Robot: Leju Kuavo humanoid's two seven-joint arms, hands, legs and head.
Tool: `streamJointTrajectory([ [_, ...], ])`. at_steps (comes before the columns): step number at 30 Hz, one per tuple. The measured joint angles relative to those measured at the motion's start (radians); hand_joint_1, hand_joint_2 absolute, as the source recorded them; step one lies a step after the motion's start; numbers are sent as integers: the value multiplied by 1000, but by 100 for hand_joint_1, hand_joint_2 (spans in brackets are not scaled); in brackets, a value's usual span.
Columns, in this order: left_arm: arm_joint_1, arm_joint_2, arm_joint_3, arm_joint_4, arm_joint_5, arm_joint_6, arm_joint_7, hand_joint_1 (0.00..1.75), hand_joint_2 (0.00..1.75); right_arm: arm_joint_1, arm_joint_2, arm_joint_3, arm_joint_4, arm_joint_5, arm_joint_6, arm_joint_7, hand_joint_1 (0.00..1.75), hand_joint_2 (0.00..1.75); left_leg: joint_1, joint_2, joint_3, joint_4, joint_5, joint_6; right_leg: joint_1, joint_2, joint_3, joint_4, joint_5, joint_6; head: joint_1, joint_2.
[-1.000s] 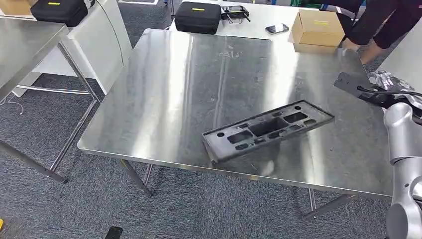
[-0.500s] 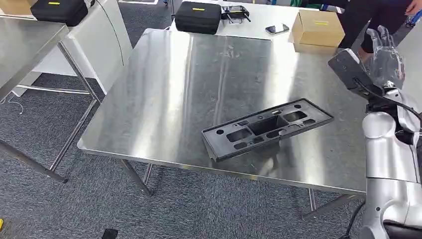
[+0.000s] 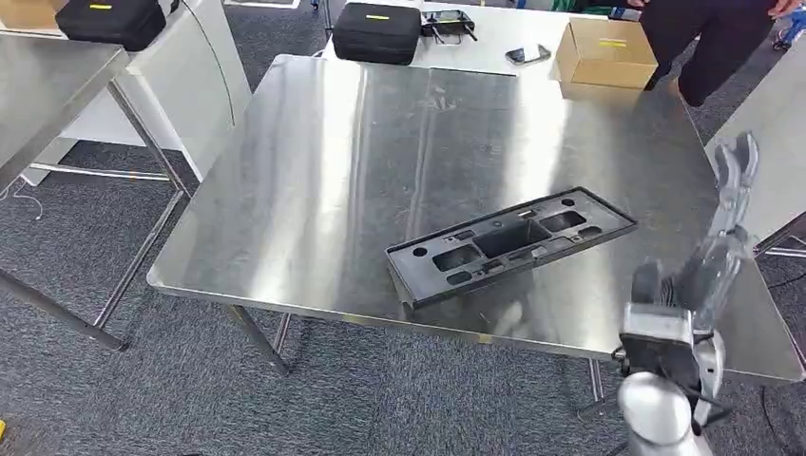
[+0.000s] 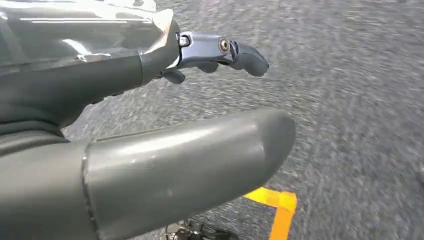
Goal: Take the parts from the cabinet and place them on the table.
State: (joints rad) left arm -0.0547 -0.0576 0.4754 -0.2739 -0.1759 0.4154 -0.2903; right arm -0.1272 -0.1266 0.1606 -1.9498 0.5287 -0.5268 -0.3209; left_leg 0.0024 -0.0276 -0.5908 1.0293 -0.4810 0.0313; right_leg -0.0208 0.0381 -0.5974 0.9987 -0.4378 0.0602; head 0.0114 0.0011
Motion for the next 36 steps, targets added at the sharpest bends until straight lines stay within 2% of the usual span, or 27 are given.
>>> streamJointTrajectory([
  [3, 6, -6, 33, 0, 10, -6, 0, 0, 0, 89, 15, -15, -62, -41, -9, -41, 0, 0, -5, 0, 0, 2, -1, 4, -5, 0, 1, -1, 0, 2, 0, 0],
  [6, 8, -12, 56, 1, 14, -6, 0, 0, 0, 147, 29, -31, -99, -58, -10, -64, 0, 0, -11, 1, 1, 4, -1, 12, -10, 1, 3, -2, 2, 9, 0, 0],
  [7, 8, -14, 61, 1, 15, -6, 0, 0, 0, 159, 32, -33, -109, -59, -10, -66, 0, 0, -13, 3, 3, 4, 5, 19, -12, 5, 5, -5, 9, 19, -2, 0],
  [8, 7, -18, 67, 1, 18, -6, 0, 0, 0, 170, 35, -38, -117, -60, -10, -69, 0, 0, -4, 9, 6, -7, 15, 26, -10, 6, 4, -3, 6, 20, 0, 0],
  [10, 6, -23, 76, 1, 19, -6, 1, 0, 0, 192, 41, -48, -126, -66, -10, -74, 0, 0, 2, 16, 6, -14, 23, 33, -9, -18, -16, 41, -37, 11, 3, 0],
  [11, 8, -26, 85, 1, 26, -5, 2, 0, 0, 214, 46, -54, -130, -74, -10, -82, 0, 0, 3, 22, 1, -14, 24, 35, -10, -24, -56, 148, -98, 1, 11, 0],
  [12, 10, -30, 93, 1, 32, -4, 1, 0, 0, 233, 52, -56, -130, -80, -11, -92, 0, 0, 2, 26, -3, -14, 26, 36, -10, -24, -85, 230, -135, -2, 10, 0],
  [13, 11, -34, 101, 1, 39, -3, 1, 0, 0, 251, 56, -57, -130, -82, -11, -100, 0, 0, 2, 30, -8, -13, 29, 35, -10, -24, -104, 291, -159, 0, 10, 0],
  [14, 11, -38, 109, 1, 43, -3, 1, 0, 0, 266, 62, -57, -130, -86, -11, -108, 0, 0, 2, 33, -11, -13, 32, 32, -10, -25, -103, 308, -163, 7, 11, 0],
  [16, 13, -45, 124, 1, 51, -3, 1, 0, 0, 283, 70, -57, -130, -104, -11, -125, 0, 0, 5, 38, -18, -13, 37, 25, -12, -29, -29, 210, -129, 26, 11, 0],
  [17, 13, -51, 130, 1, 54, -3, 0, 0, 0, 287, 74, -58, -129, -112, -10, -132, 0, 0, 7, 40, -20, -13, 41, 19, -13, -33, 42, 100, -101, 36, 10, 0],
  [18, 13, -53, 138, 1, 60, -2, 0, 0, 0, 288, 77, -58, -128, -119, -9, -138, 0, 0, 8, 41, -20, -12, 45, 13, -15, -42, 108, -1, -89, 39, 13, 0],
  [19, 14, -55, 146, 0, 61, 0, 0, 0, 0, 287, 79, -59, -125, -125, -7, -142, 0, 0, 4, 42, -23, -14, 49, 5, -3, -38, 119, -4, -84, 24, 10, 0],
  [20, 14, -59, 152, 0, 61, 2, 0, 0, 0, 291, 82, -60, -125, -129, -6, -146, 0, 0, 4, 42, -19, -13, 52, 0, 1, -33, 110, -1, -71, 18, 7, 0],
  [22, 15, -61, 161, 0, 63, 3, 0, 0, 0, 292, 86, -63, -120, -134, -5, -147, 0, 0, 2, 42, -19, -14, 60, -12, 3, -31, 98, -4, -78, 4, 2, 0],
  [23, 17, -62, 166, 0, 64, 4, 0, 0, 0, 292, 87, -63, -119, -135, -5, -148, 0, 0, 5, 42, -22, -14, 64, -18, -6, -31, 91, -8, -72, -9, 3, 0],
  [24, 18, -63, 173, 0, 70, 7, 0, 0, 0, 290, 90, -64, -118, -139, -5, -149, 0, 0, 11, 37, -31, -2, 45, -24, -15, -34, 86, -9, -63, -22, 2, 0],
  [25, 20, -65, 178, 0, 72, 9, 1, 0, 0, 290, 93, -65, -117, -145, -3, -151, 0, 0, 10, 36, -43, 31, -6, -27, -11, -34, 79, -9, -56, -34, 0, 0],
  [26, 21, -68, 184, 0, 74, 16, 1, 0, 0, 288, 96, -66, -116, -150, -3, -154, 0, 0, 11, 35, -65, 100, -73, -30, -10, -35, 74, -8, -48, -45, -3, 0],
  [28, 21, -72, 198, 0, 74, 30, 10, 0, 0, 282, 101, -68, -110, -161, -3, -155, 0, 0, 11, 32, -105, 243, -155, -36, -5, -36, 52, -6, -32, -50, -3, 0],
  [29, 22, -76, 204, 0, 72, 39, 20, 0, 0, 279, 104, -70, -106, -171, -6, -155, 0, 0, 12, 31, -106, 283, -160, -37, -2, -36, 41, -5, -23, -50, -3, 0],
  [30, 24, -79, 212, -1, 72, 46, 27, 0, 0, 277, 106, -71, -101, -177, -8, -155, 0, 0, 12, 30, -86, 273, -142, -36, -2, -36, 33, -5, -16, -47, -3, 0],
  [31, 26, -83, 222, -2, 71, 53, 34, 0, 0, 275, 108, -74, -99, -184, -10, -155, 0, 0, 12, 30, -41, 218, -108, -34, -2, -36, 25, -3, -12, -42, -3, 0],
  [33, 28, -90, 236, -7, 71, 63, 43, 0, 0, 273, 113, -79, -92, -193, -12, -155, 0, 0, 15, 29, 75, 51, -55, -31, -4, -36, 15, 3, -5, -36, -4, 0],
  [34, 28, -96, 246, -11, 70, 70, 47, 0, 0, 271, 114, -83, -89, -201, -16, -155, 0, 0, 15, 22, 123, -25, -72, -29, 2, -36, 8, 9, -1, -30, -5, 0],
  [35, 29, -98, 253, -15, 70, 72, 52, 0, 0, 267, 116, -87, -85, -204, -21, -154, 0, 0, 9, 16, 113, -17, -58, -19, 5, -37, 8, 9, 5, -21, -1, 0],
  [36, 33, -103, 260, -18, 69, 76, 54, 0, 0, 265, 118, -90, -80, -206, -24, -154, 0, 0, 6, 16, 108, -20, -59, -17, 5, -37, 7, 10, 10, -14, -1, 0],
])
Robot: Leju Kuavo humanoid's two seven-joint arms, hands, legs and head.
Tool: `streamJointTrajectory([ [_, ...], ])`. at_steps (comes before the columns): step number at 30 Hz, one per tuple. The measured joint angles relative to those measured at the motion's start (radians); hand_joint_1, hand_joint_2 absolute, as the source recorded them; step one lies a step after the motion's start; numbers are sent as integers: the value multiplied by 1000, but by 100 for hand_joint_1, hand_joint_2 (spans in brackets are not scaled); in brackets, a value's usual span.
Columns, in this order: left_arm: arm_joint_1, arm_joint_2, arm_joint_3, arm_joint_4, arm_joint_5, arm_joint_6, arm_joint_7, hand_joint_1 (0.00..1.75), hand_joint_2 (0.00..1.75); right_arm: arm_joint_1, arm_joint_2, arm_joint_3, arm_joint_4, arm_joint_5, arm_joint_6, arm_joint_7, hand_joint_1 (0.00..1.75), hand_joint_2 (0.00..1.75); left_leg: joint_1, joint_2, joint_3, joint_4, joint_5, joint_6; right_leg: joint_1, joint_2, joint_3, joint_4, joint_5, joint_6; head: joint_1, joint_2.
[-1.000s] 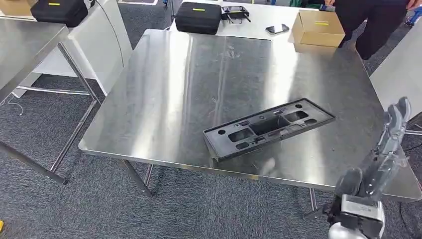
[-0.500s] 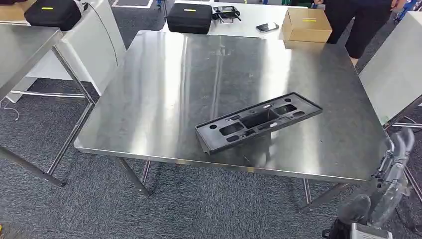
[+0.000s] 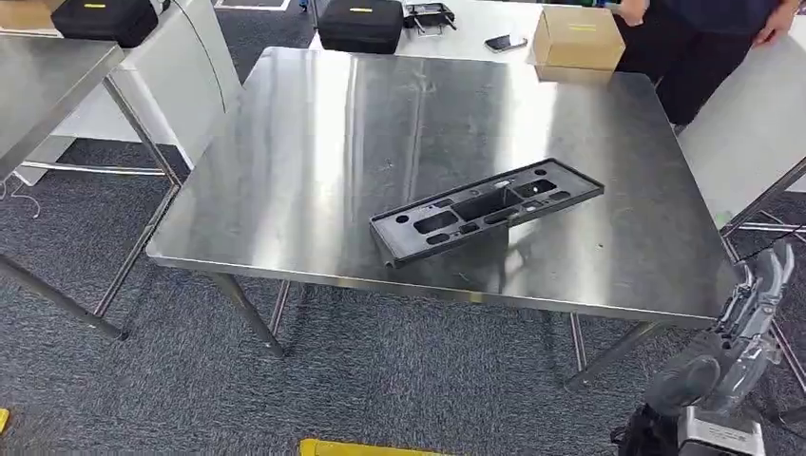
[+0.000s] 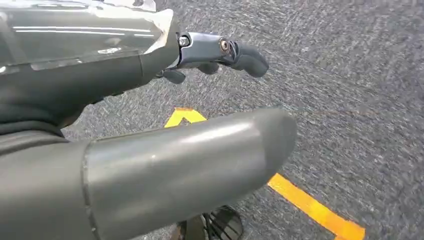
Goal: Take the parts from the cabinet and place them on the table.
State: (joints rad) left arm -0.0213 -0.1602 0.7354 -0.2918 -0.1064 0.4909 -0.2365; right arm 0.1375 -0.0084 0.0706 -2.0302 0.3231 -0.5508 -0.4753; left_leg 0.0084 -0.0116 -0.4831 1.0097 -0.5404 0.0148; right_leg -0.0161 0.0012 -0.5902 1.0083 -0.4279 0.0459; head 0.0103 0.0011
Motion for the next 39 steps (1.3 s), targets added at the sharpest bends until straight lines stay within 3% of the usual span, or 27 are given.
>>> streamJointTrajectory([
  [1, 4, -3, 9, -3, 0, 1, 0, 0, 0, -2, 2, -5, 7, -2, -3, 0, 0, 0, -4, 1, -3, 4, 3, 5, -1, 0, -1, -4, 8, 11, -1, 0],
  [3, 7, -11, 23, -11, -2, 2, 0, 0, 0, -2, 7, -16, 23, 4, -13, 11, 0, 0, 2, 11, -22, -9, 27, 32, -2, 2, -11, 4, 7, 20, 0, 0],
  [5, 7, -15, 36, -26, -12, -1, 0, 0, 0, -3, 13, -35, 45, -15, -7, 39, 0, 0, -2, 13, -49, -9, 46, 48, -2, 1, -51, 93, -88, 0, 6, 0],
  [6, 9, -17, 42, -30, -20, -5, 0, 0, 0, -3, 16, -45, 60, -41, 12, 58, 0, 0, -4, 14, -62, -9, 56, 48, 0, 1, -69, 161, -134, -6, 6, 0],
  [7, 10, -21, 50, -35, -31, -6, 0, 0, 0, -2, 23, -63, 84, -80, 36, 73, 0, 0, -7, 17, -80, -8, 69, 50, 0, 1, -87, 246, -176, -7, 6, 0],
  [8, 12, -23, 59, -39, -40, -6, 1, 0, 0, 0, 29, -81, 112, -76, 42, 80, 0, 0, -9, 20, -95, -7, 79, 50, 0, 1, -90, 294, -184, -1, 6, 0],
  [9, 14, -26, 68, -43, -46, -7, 1, 0, 0, 0, 34, -96, 138, -51, 38, 97, 0, 0, -11, 22, -101, -6, 90, 50, 0, 1, -75, 302, -171, 8, 4, 0],
  [11, 15, -30, 84, -53, -53, -7, 4, 0, 0, 2, 44, -130, 192, -1, 34, 136, 0, 0, -13, 22, -125, -4, 110, 48, 0, 1, 11, 205, -109, 29, 6, 0],
  [12, 15, -32, 90, -56, -53, -7, 4, 0, 0, 3, 48, -141, 205, 8, 33, 140, 0, 0, -14, 22, -133, -4, 119, 46, 1, 1, 74, 112, -91, 29, 7, 0],
  [13, 16, -36, 93, -59, -54, -7, 4, 0, 0, 0, 50, -148, 213, 11, 33, 143, 0, 0, -15, 23, -139, -4, 127, 42, 4, -1, 139, 5, -102, 16, 6, 0],
  [14, 16, -38, 97, -61, -54, -7, 4, 0, 0, -2, 52, -155, 222, 15, 33, 144, 0, 0, -20, 23, -143, -2, 137, 35, 14, -1, 176, -53, -115, 6, 5, 0],
  [16, 17, -39, 101, -65, -55, -8, 4, 0, 0, -1, 58, -163, 239, 17, 31, 144, 0, 0, -17, 26, -148, -7, 155, 25, 19, 0, 157, -55, -115, 2, 6, 0],
  [17, 17, -42, 105, -66, -55, -8, 4, 0, 0, -1, 59, -167, 246, 17, 31, 145, 0, 0, -16, 26, -148, -9, 163, 19, 22, 0, 153, -54, -109, -6, 5, 0],
  [18, 19, -40, 110, -68, -55, -7, 4, 0, 0, -2, 63, -170, 254, 18, 30, 146, 0, 0, -17, 24, -156, -5, 165, 13, -1, -2, 144, -61, -94, -20, 7, 0],
  [20, 22, -40, 113, -71, -56, -7, 4, 0, 0, -3, 68, -172, 262, 16, 30, 146, 0, 0, -11, 13, -183, 61, 57, 0, -2, -6, 119, -59, -72, -42, 0, 0],
  [21, 24, -40, 115, -73, -61, -8, 4, 0, 0, -2, 71, -175, 270, -5, 48, 158, 0, 0, -7, 12, -199, 137, -12, -6, -2, -6, 106, -59, -60, -44, -4, 0],
  [22, 25, -40, 118, -75, -70, -8, 5, 0, 0, -5, 76, -183, 289, -15, 61, 175, 0, 0, -4, 12, -213, 210, -56, -11, -2, -6, 94, -58, -50, -43, -4, 0],
  [23, 24, -40, 123, -78, -78, -8, 6, 0, 0, -8, 79, -193, 319, -16, 68, 189, 0, 0, -1, 12, -221, 269, -71, -15, -2, -7, 84, -58, -39, -41, -4, 0],
  [24, 24, -42, 131, -83, -89, -8, 11, 0, 0, -13, 83, -207, 370, -13, 69, 199, 0, 0, 3, 12, -214, 297, -54, -18, -2, -9, 76, -56, -29, -38, -5, 0],
  [25, 24, -42, 140, -89, -99, -7, 18, 0, 0, -20, 87, -224, 432, -7, 65, 203, 0, 0, 8, 12, -190, 284, -14, -22, -3, -9, 61, -51, -20, -32, -4, 0],
  [27, 25, -44, 156, -106, -122, -8, 29, 0, 0, -46, 91, -262, 584, -10, 57, 201, 0, 0, 19, 13, -86, 151, 55, -29, -11, -9, 33, -34, -9, -21, -4, 0],
  [29, 22, -55, 174, -123, -152, -19, 41, 0, 0, -98, 90, -306, 771, -41, 58, 199, 0, 0, 14, 2, -3, 10, 15, -36, -3, -7, 4, -10, 0, -7, -10, 0],
  [33, 25, -66, 213, -144, -219, -40, 40, 0, 0, -183, 80, -392, 1171, -92, 68, 249, 0, 0, 3, -1, -35, -1, 29, 6, -1, -6, -12, -18, 32, 33, -8, 0],
  [35, 25, -68, 227, -149, -238, -49, 36, 0, 0, -198, 79, -415, 1342, -90, 68, 311, 0, 0, 4, 3, -51, -3, 49, 35, -8, -6, -44, 32, -35, 21, -3, 0],
  [37, 25, -69, 243, -150, -252, -58, 29, 0, 0, -204, 80, -426, 1488, -68, 74, 390, 0, 0, 2, 4, -82, -1, 73, 44, -7, -5, -93, 194, -144, 5, 1, 0],
  [38, 25, -69, 247, -150, -258, -59, 24, 0, 0, -202, 80, -426, 1544, -44, 84, 438, 0, 0, 0, 5, -97, -1, 83, 44, -6, -4, -108, 265, -173, 7, 1, 0],
  [39, 25, -69, 253, -148, -263, -60, 18, 0, 0, -196, 81, -425, 1584, -22, 93, 478, 0, 0, -2, 6, -113, 0, 95, 43, -6, -3, -107, 305, -177, 15, 0, 0],
])
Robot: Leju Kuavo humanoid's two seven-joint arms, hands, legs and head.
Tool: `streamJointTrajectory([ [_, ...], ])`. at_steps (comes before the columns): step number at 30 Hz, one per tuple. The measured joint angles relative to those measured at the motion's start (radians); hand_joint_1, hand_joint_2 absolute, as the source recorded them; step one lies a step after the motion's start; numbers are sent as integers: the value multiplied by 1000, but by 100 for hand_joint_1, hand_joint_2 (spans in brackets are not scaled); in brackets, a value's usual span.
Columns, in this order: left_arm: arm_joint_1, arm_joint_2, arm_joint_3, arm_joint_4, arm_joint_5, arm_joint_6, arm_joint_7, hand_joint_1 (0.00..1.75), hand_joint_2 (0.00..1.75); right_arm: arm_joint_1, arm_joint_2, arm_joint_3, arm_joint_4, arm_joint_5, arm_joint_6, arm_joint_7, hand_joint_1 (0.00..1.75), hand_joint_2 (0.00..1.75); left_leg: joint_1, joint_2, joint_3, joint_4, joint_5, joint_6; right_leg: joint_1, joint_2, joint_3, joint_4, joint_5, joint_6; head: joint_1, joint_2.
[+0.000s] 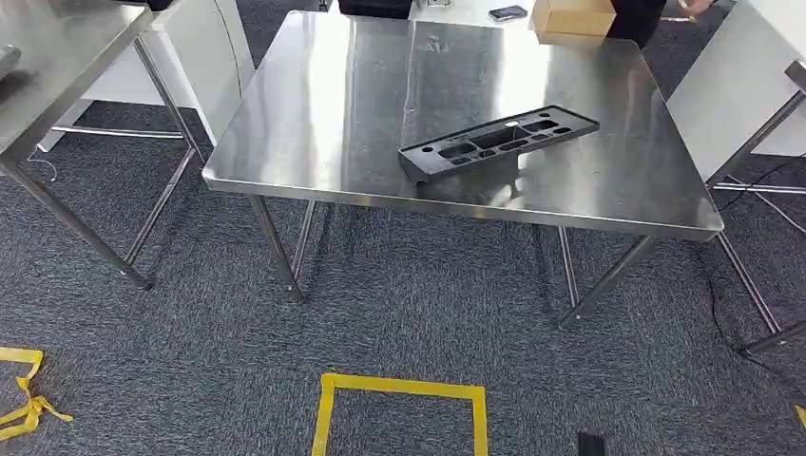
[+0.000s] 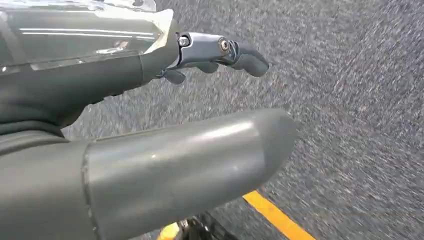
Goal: Take the parts from the cabinet and place them on the table.
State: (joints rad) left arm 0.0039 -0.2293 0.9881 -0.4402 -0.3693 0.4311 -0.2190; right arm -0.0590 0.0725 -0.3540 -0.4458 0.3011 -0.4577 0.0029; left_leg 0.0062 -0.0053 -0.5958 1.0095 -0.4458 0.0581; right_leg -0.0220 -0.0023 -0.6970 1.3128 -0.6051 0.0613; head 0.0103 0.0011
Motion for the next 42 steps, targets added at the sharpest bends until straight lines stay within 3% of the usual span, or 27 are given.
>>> streamJointTrajectory([
  [1, 0, 1, 7, 2, -7, 0, -3, 0, 0, 6, 3, 5, 40, 13, 10, 25, 0, 0, -1, 1, -17, 1, 11, -2, 0, 0, 28, -12, 20, 12, 0, 0],
  [3, 0, 3, 14, 9, -10, -1, -9, 0, 0, 9, 8, 8, 93, 25, 22, 39, 0, 0, -1, 3, -37, 2, 27, -7, 0, 0, 121, -127, 73, 27, 0, 0],
  [4, -1, 5, 17, 16, -15, -1, -16, 0, 0, 9, 9, 14, 118, 34, 24, 41, 0, 0, -1, 5, -43, 2, 35, -11, 1, 0, 198, -234, 85, 24, 0, 0],
  [5, -1, 6, 19, 19, -18, -2, -18, 0, 0, 7, 9, 17, 127, 39, 24, 41, 0, 0, -4, 8, -48, 2, 41, -16, 7, 0, 255, -315, 69, 12, 1, 0],
  [6, -2, 7, 20, 25, -19, -3, -21, 0, 0, 4, 9, 20, 136, 43, 24, 40, 0, 0, -5, 14, -52, 2, 51, -23, 19, 2, 278, -363, 57, 5, -1, 0],
  [8, -5, 13, 29, 41, -23, -8, -30, 0, 0, -7, 7, 23, 167, 46, 25, 33, 0, 0, -3, 19, -57, -6, 74, -34, 24, 4, 265, -362, 60, 0, 0, 0],
  [9, -5, 17, 32, 49, -24, -10, -35, 0, 0, -7, 6, 25, 175, 49, 27, 31, 0, 0, -5, 18, -55, -9, 82, -40, 22, 3, 255, -367, 70, -12, -1, 0],
  [10, -5, 24, 35, 53, -25, -10, -37, 0, 0, -9, 6, 28, 184, 50, 31, 31, 0, 0, 0, 12, -65, -3, 65, -45, -8, 0, 254, -373, 82, -26, 2, 0],
  [11, -4, 27, 35, 59, -26, -10, -37, 0, 0, -10, 3, 30, 187, 51, 34, 32, 0, 0, -1, 7, -74, 25, 13, -53, 0, -2, 248, -372, 90, -32, -3, 0],
  [13, -5, 35, 37, 69, -27, -13, -38, 0, 0, -16, 3, 35, 195, 56, 35, 31, 0, 0, 4, 5, -104, 168, -113, -61, 1, -6, 226, -363, 104, -51, -9, 0],
  [14, -6, 37, 37, 74, -28, -15, -42, 0, 0, -19, 2, 40, 200, 63, 36, 31, 0, 0, 5, 5, -117, 240, -148, -66, 2, -8, 213, -358, 113, -52, -8, 0],
  [15, -7, 41, 37, 82, -31, -16, -49, 0, 0, -22, 1, 46, 205, 73, 38, 33, 0, 0, 7, 5, -117, 285, -151, -71, 2, -10, 200, -352, 118, -50, -9, 0],
  [17, -10, 47, 37, 93, -34, -16, -55, 0, 0, -26, 1, 56, 211, 92, 49, 40, 0, 0, 17, 5, -68, 259, -94, -78, -1, -11, 169, -332, 130, -45, -9, 0],
  [19, -14, 53, 38, 100, -35, -15, -58, 0, 0, -29, 1, 70, 215, 103, 55, 46, 0, 0, 28, 6, 36, 127, -49, -86, -8, -11, 140, -309, 135, -36, -10, 0],
  [20, -19, 52, 38, 108, -35, -15, -61, 0, 0, -32, 0, 75, 215, 113, 64, 55, 0, 0, 27, 1, 79, 59, -91, -95, -4, -11, 124, -298, 137, -31, -13, 0],
  [23, -23, 58, 39, 124, -37, -7, -71, 0, 0, -40, 4, 103, 220, 145, 96, 69, 0, 0, 14, -4, 73, 34, -92, -76, 1, -10, 106, -288, 158, -2, -14, 0],
  [25, -23, 61, 39, 134, -37, 1, -71, 0, 0, -39, 4, 122, 225, 161, 106, 75, 0, 0, 16, 1, 52, 23, -70, -42, 1, -8, 99, -288, 161, 14, -12, 0],
  [26, -23, 62, 40, 136, -37, 1, -71, 0, 0, -39, 5, 126, 225, 163, 106, 77, 0, 0, 13, 3, 43, 22, -62, -30, -2, -6, 87, -268, 128, 7, -12, 0],
  [28, -24, 64, 42, 142, -38, 1, -72, 0, 0, -40, 10, 139, 226, 167, 110, 80, 0, 0, 11, 6, 8, 23, -35, -11, -1, -5, 40, -126, 6, -13, -5, 0],
  [30, -24, 65, 45, 148, -38, 3, -71, 0, 0, -42, 10, 148, 226, 172, 120, 84, 0, 0, 7, 9, -23, 24, -7, -11, 1, -2, 23, 0, -41, -5, -5, 0],
  [32, -23, 66, 45, 153, -38, 7, -67, 0, 0, -43, 10, 155, 226, 176, 126, 85, 0, 0, 5, 11, -57, 26, 21, -14, 1, -2, 69, -2, 9, 19, -5, 0],
  [34, -23, 68, 46, 159, -40, 13, -61, 0, 0, -46, 10, 165, 226, 183, 126, 85, 0, 0, 5, 12, -85, 25, 48, -20, 2, -2, 179, -135, 65, 31, -5, 0],
  [35, -24, 69, 46, 161, -41, 13, -59, 0, 0, -48, 11, 168, 226, 184, 126, 85, 0, 0, 5, 11, -92, 26, 56, -22, 2, -1, 229, -202, 62, 26, -5, 0],
  [37, -24, 69, 46, 164, -41, 13, -54, 0, 0, -56, 11, 173, 226, 189, 127, 85, 0, 0, 2, 11, -98, 27, 73, -33, 16, 0, 326, -357, 11, 1, -4, 0],
  [40, -24, 72, 45, 175, -58, 19, -51, 0, 0, -61, 13, 183, 226, 194, 133, 88, 0, 0, 7, 16, -94, 3, 116, -51, 27, 2, 306, -360, 16, -26, -7, 0],
  [41, -21, 72, 45, 179, -60, 21, -49, 0, 0, -58, 13, 187, 227, 195, 135, 92, 0, 0, 5, 14, -97, -6, 128, -58, 20, 1, 295, -365, 33, -36, -7, 0],
  [42, -21, 76, 45, 182, -61, 24, -48, 0, 0, -61, 13, 189, 229, 196, 136, 97, 0, 0, 12, 12, -105, 4, 104, -60, 0, -2, 287, -366, 45, -43, -7, 0],
])
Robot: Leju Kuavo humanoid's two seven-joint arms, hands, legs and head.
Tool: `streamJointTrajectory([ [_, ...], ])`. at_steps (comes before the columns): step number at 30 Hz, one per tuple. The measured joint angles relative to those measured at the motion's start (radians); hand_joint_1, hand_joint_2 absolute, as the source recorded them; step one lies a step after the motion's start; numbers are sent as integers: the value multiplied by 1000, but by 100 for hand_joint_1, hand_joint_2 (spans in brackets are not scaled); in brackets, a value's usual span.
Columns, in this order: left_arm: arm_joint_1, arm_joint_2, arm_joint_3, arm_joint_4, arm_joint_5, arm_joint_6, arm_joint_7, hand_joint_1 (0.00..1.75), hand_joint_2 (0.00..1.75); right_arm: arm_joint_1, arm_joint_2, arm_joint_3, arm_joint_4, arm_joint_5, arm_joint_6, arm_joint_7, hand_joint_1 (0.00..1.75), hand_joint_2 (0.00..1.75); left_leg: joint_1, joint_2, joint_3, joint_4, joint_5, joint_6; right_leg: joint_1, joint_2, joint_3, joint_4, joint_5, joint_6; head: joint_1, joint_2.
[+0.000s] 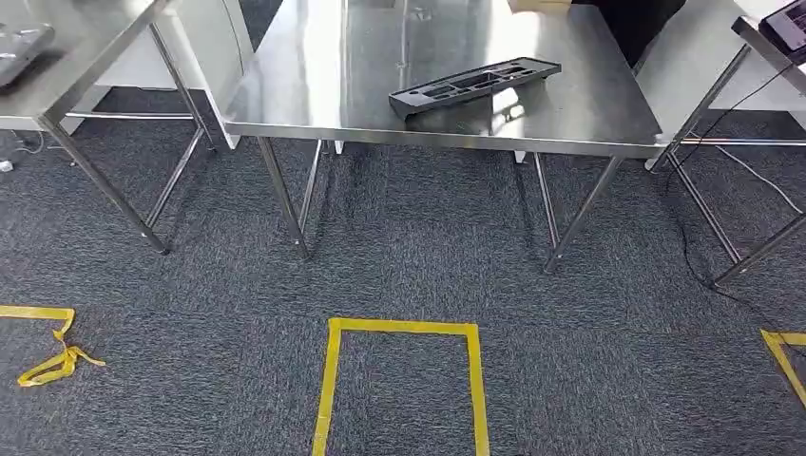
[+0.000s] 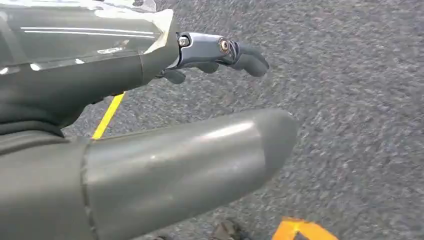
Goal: Take the parts from the cabinet and place them on the table.
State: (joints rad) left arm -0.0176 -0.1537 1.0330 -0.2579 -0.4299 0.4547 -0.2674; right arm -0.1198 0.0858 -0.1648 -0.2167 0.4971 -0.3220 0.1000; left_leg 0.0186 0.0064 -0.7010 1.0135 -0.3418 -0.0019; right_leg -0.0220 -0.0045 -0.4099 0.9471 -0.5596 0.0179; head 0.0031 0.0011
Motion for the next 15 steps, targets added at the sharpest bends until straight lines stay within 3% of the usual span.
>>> streamJointTrajectory([
  [1, 1, 0, 0, 1, 0, 0, 0, 0, 0, -1, 0, 1, 0, 0, 0, 1, 0, 0, -1, -1, -4, 9, -26, -2, 5, -4, -7, 1, 6, -3, 0, 0],
  [2, 1, 1, 0, 3, 0, 0, 1, 0, 0, 1, 0, 3, 0, 2, 2, 4, 0, 0, 0, -2, -15, 52, -103, -2, 6, -4, -22, 1, 19, -21, -3, 0],
  [3, 2, 1, 0, 6, 0, 1, 2, 0, 0, 2, 1, 5, 0, 3, 4, 7, 0, 0, 1, -4, -25, 121, -180, -5, 7, -5, -38, 1, 34, -23, -8, 0],
  [4, 0, 1, 0, 9, -1, 1, 2, 0, 0, 2, 3, 6, 0, 3, 5, 10, 0, 0, 1, -6, -35, 200, -234, -10, 8, -6, -56, 2, 48, -24, -6, 0],
  [5, -1, 2, 0, 9, -2, 1, 2, 0, 0, 1, 4, 7, 0, 3, 5, 11, 0, 0, 1, -7, -42, 264, -254, -12, 10, -8, -71, 4, 60, -24, -7, 0],
  [6, -2, 3, 0, 10, -3, 1, 2, 0, 0, 1, 4, 7, 0, 3, 5, 15, 0, 0, 2, -7, -41, 328, -247, -15, 10, -11, -89, 8, 75, -21, -7, 0],
  [7, -2, 4, 0, 10, -4, 1, 2, 0, 0, 1, 4, 7, 0, 3, 5, 17, 0, 0, 4, -6, -25, 343, -211, -18, 9, -13, -105, 13, 86, -17, -7, 0],
  [8, -2, 5, 0, 11, -4, 1, 2, 0, 0, 1, 4, 7, 0, 2, 5, 17, 0, 0, 8, -6, 9, 321, -164, -20, 8, -13, -125, 22, 97, -13, -7, 0],
  [9, -3, 7, 0, 11, -5, 1, 2, 0, 0, 1, 4, 7, 0, 2, 5, 17, 0, 0, 13, -6, 75, 251, -132, -23, 4, -13, -148, 36, 103, -4, -8, 0],
  [10, -4, 7, 0, 11, -7, 0, 2, 0, 0, 1, 4, 7, 0, 3, 5, 18, 0, 0, 17, -6, 138, 172, -137, -26, 2, -13, -163, 50, 107, -1, -8, 0],
  [11, -9, 6, 0, 12, -10, -2, 2, 0, 0, 0, 3, 7, 0, 3, 5, 18, 0, 0, 18, -10, 210, 69, -190, -32, 9, -11, -180, 67, 109, 3, -10, 0],
  [12, -12, 7, 0, 13, -11, -3, 1, 0, 0, 0, 3, 8, 0, 3, 5, 18, 0, 0, 11, -17, 235, 13, -220, -17, 12, -12, -189, 78, 115, 11, -6, 0],
  [13, -14, 8, 0, 16, -14, -3, 1, 0, 0, -2, 2, 8, 0, 2, 4, 18, 0, 0, 8, -16, 218, 7, -226, -9, 12, -13, -196, 82, 125, 24, -6, 0],
  [15, -14, 9, 0, 18, -16, -6, 1, 0, 0, 5, 0, 8, 1, -5, 4, 15, 0, 0, 0, -14, 207, 10, -213, 13, 12, -11, -204, 72, 146, 40, -6, 0],
])
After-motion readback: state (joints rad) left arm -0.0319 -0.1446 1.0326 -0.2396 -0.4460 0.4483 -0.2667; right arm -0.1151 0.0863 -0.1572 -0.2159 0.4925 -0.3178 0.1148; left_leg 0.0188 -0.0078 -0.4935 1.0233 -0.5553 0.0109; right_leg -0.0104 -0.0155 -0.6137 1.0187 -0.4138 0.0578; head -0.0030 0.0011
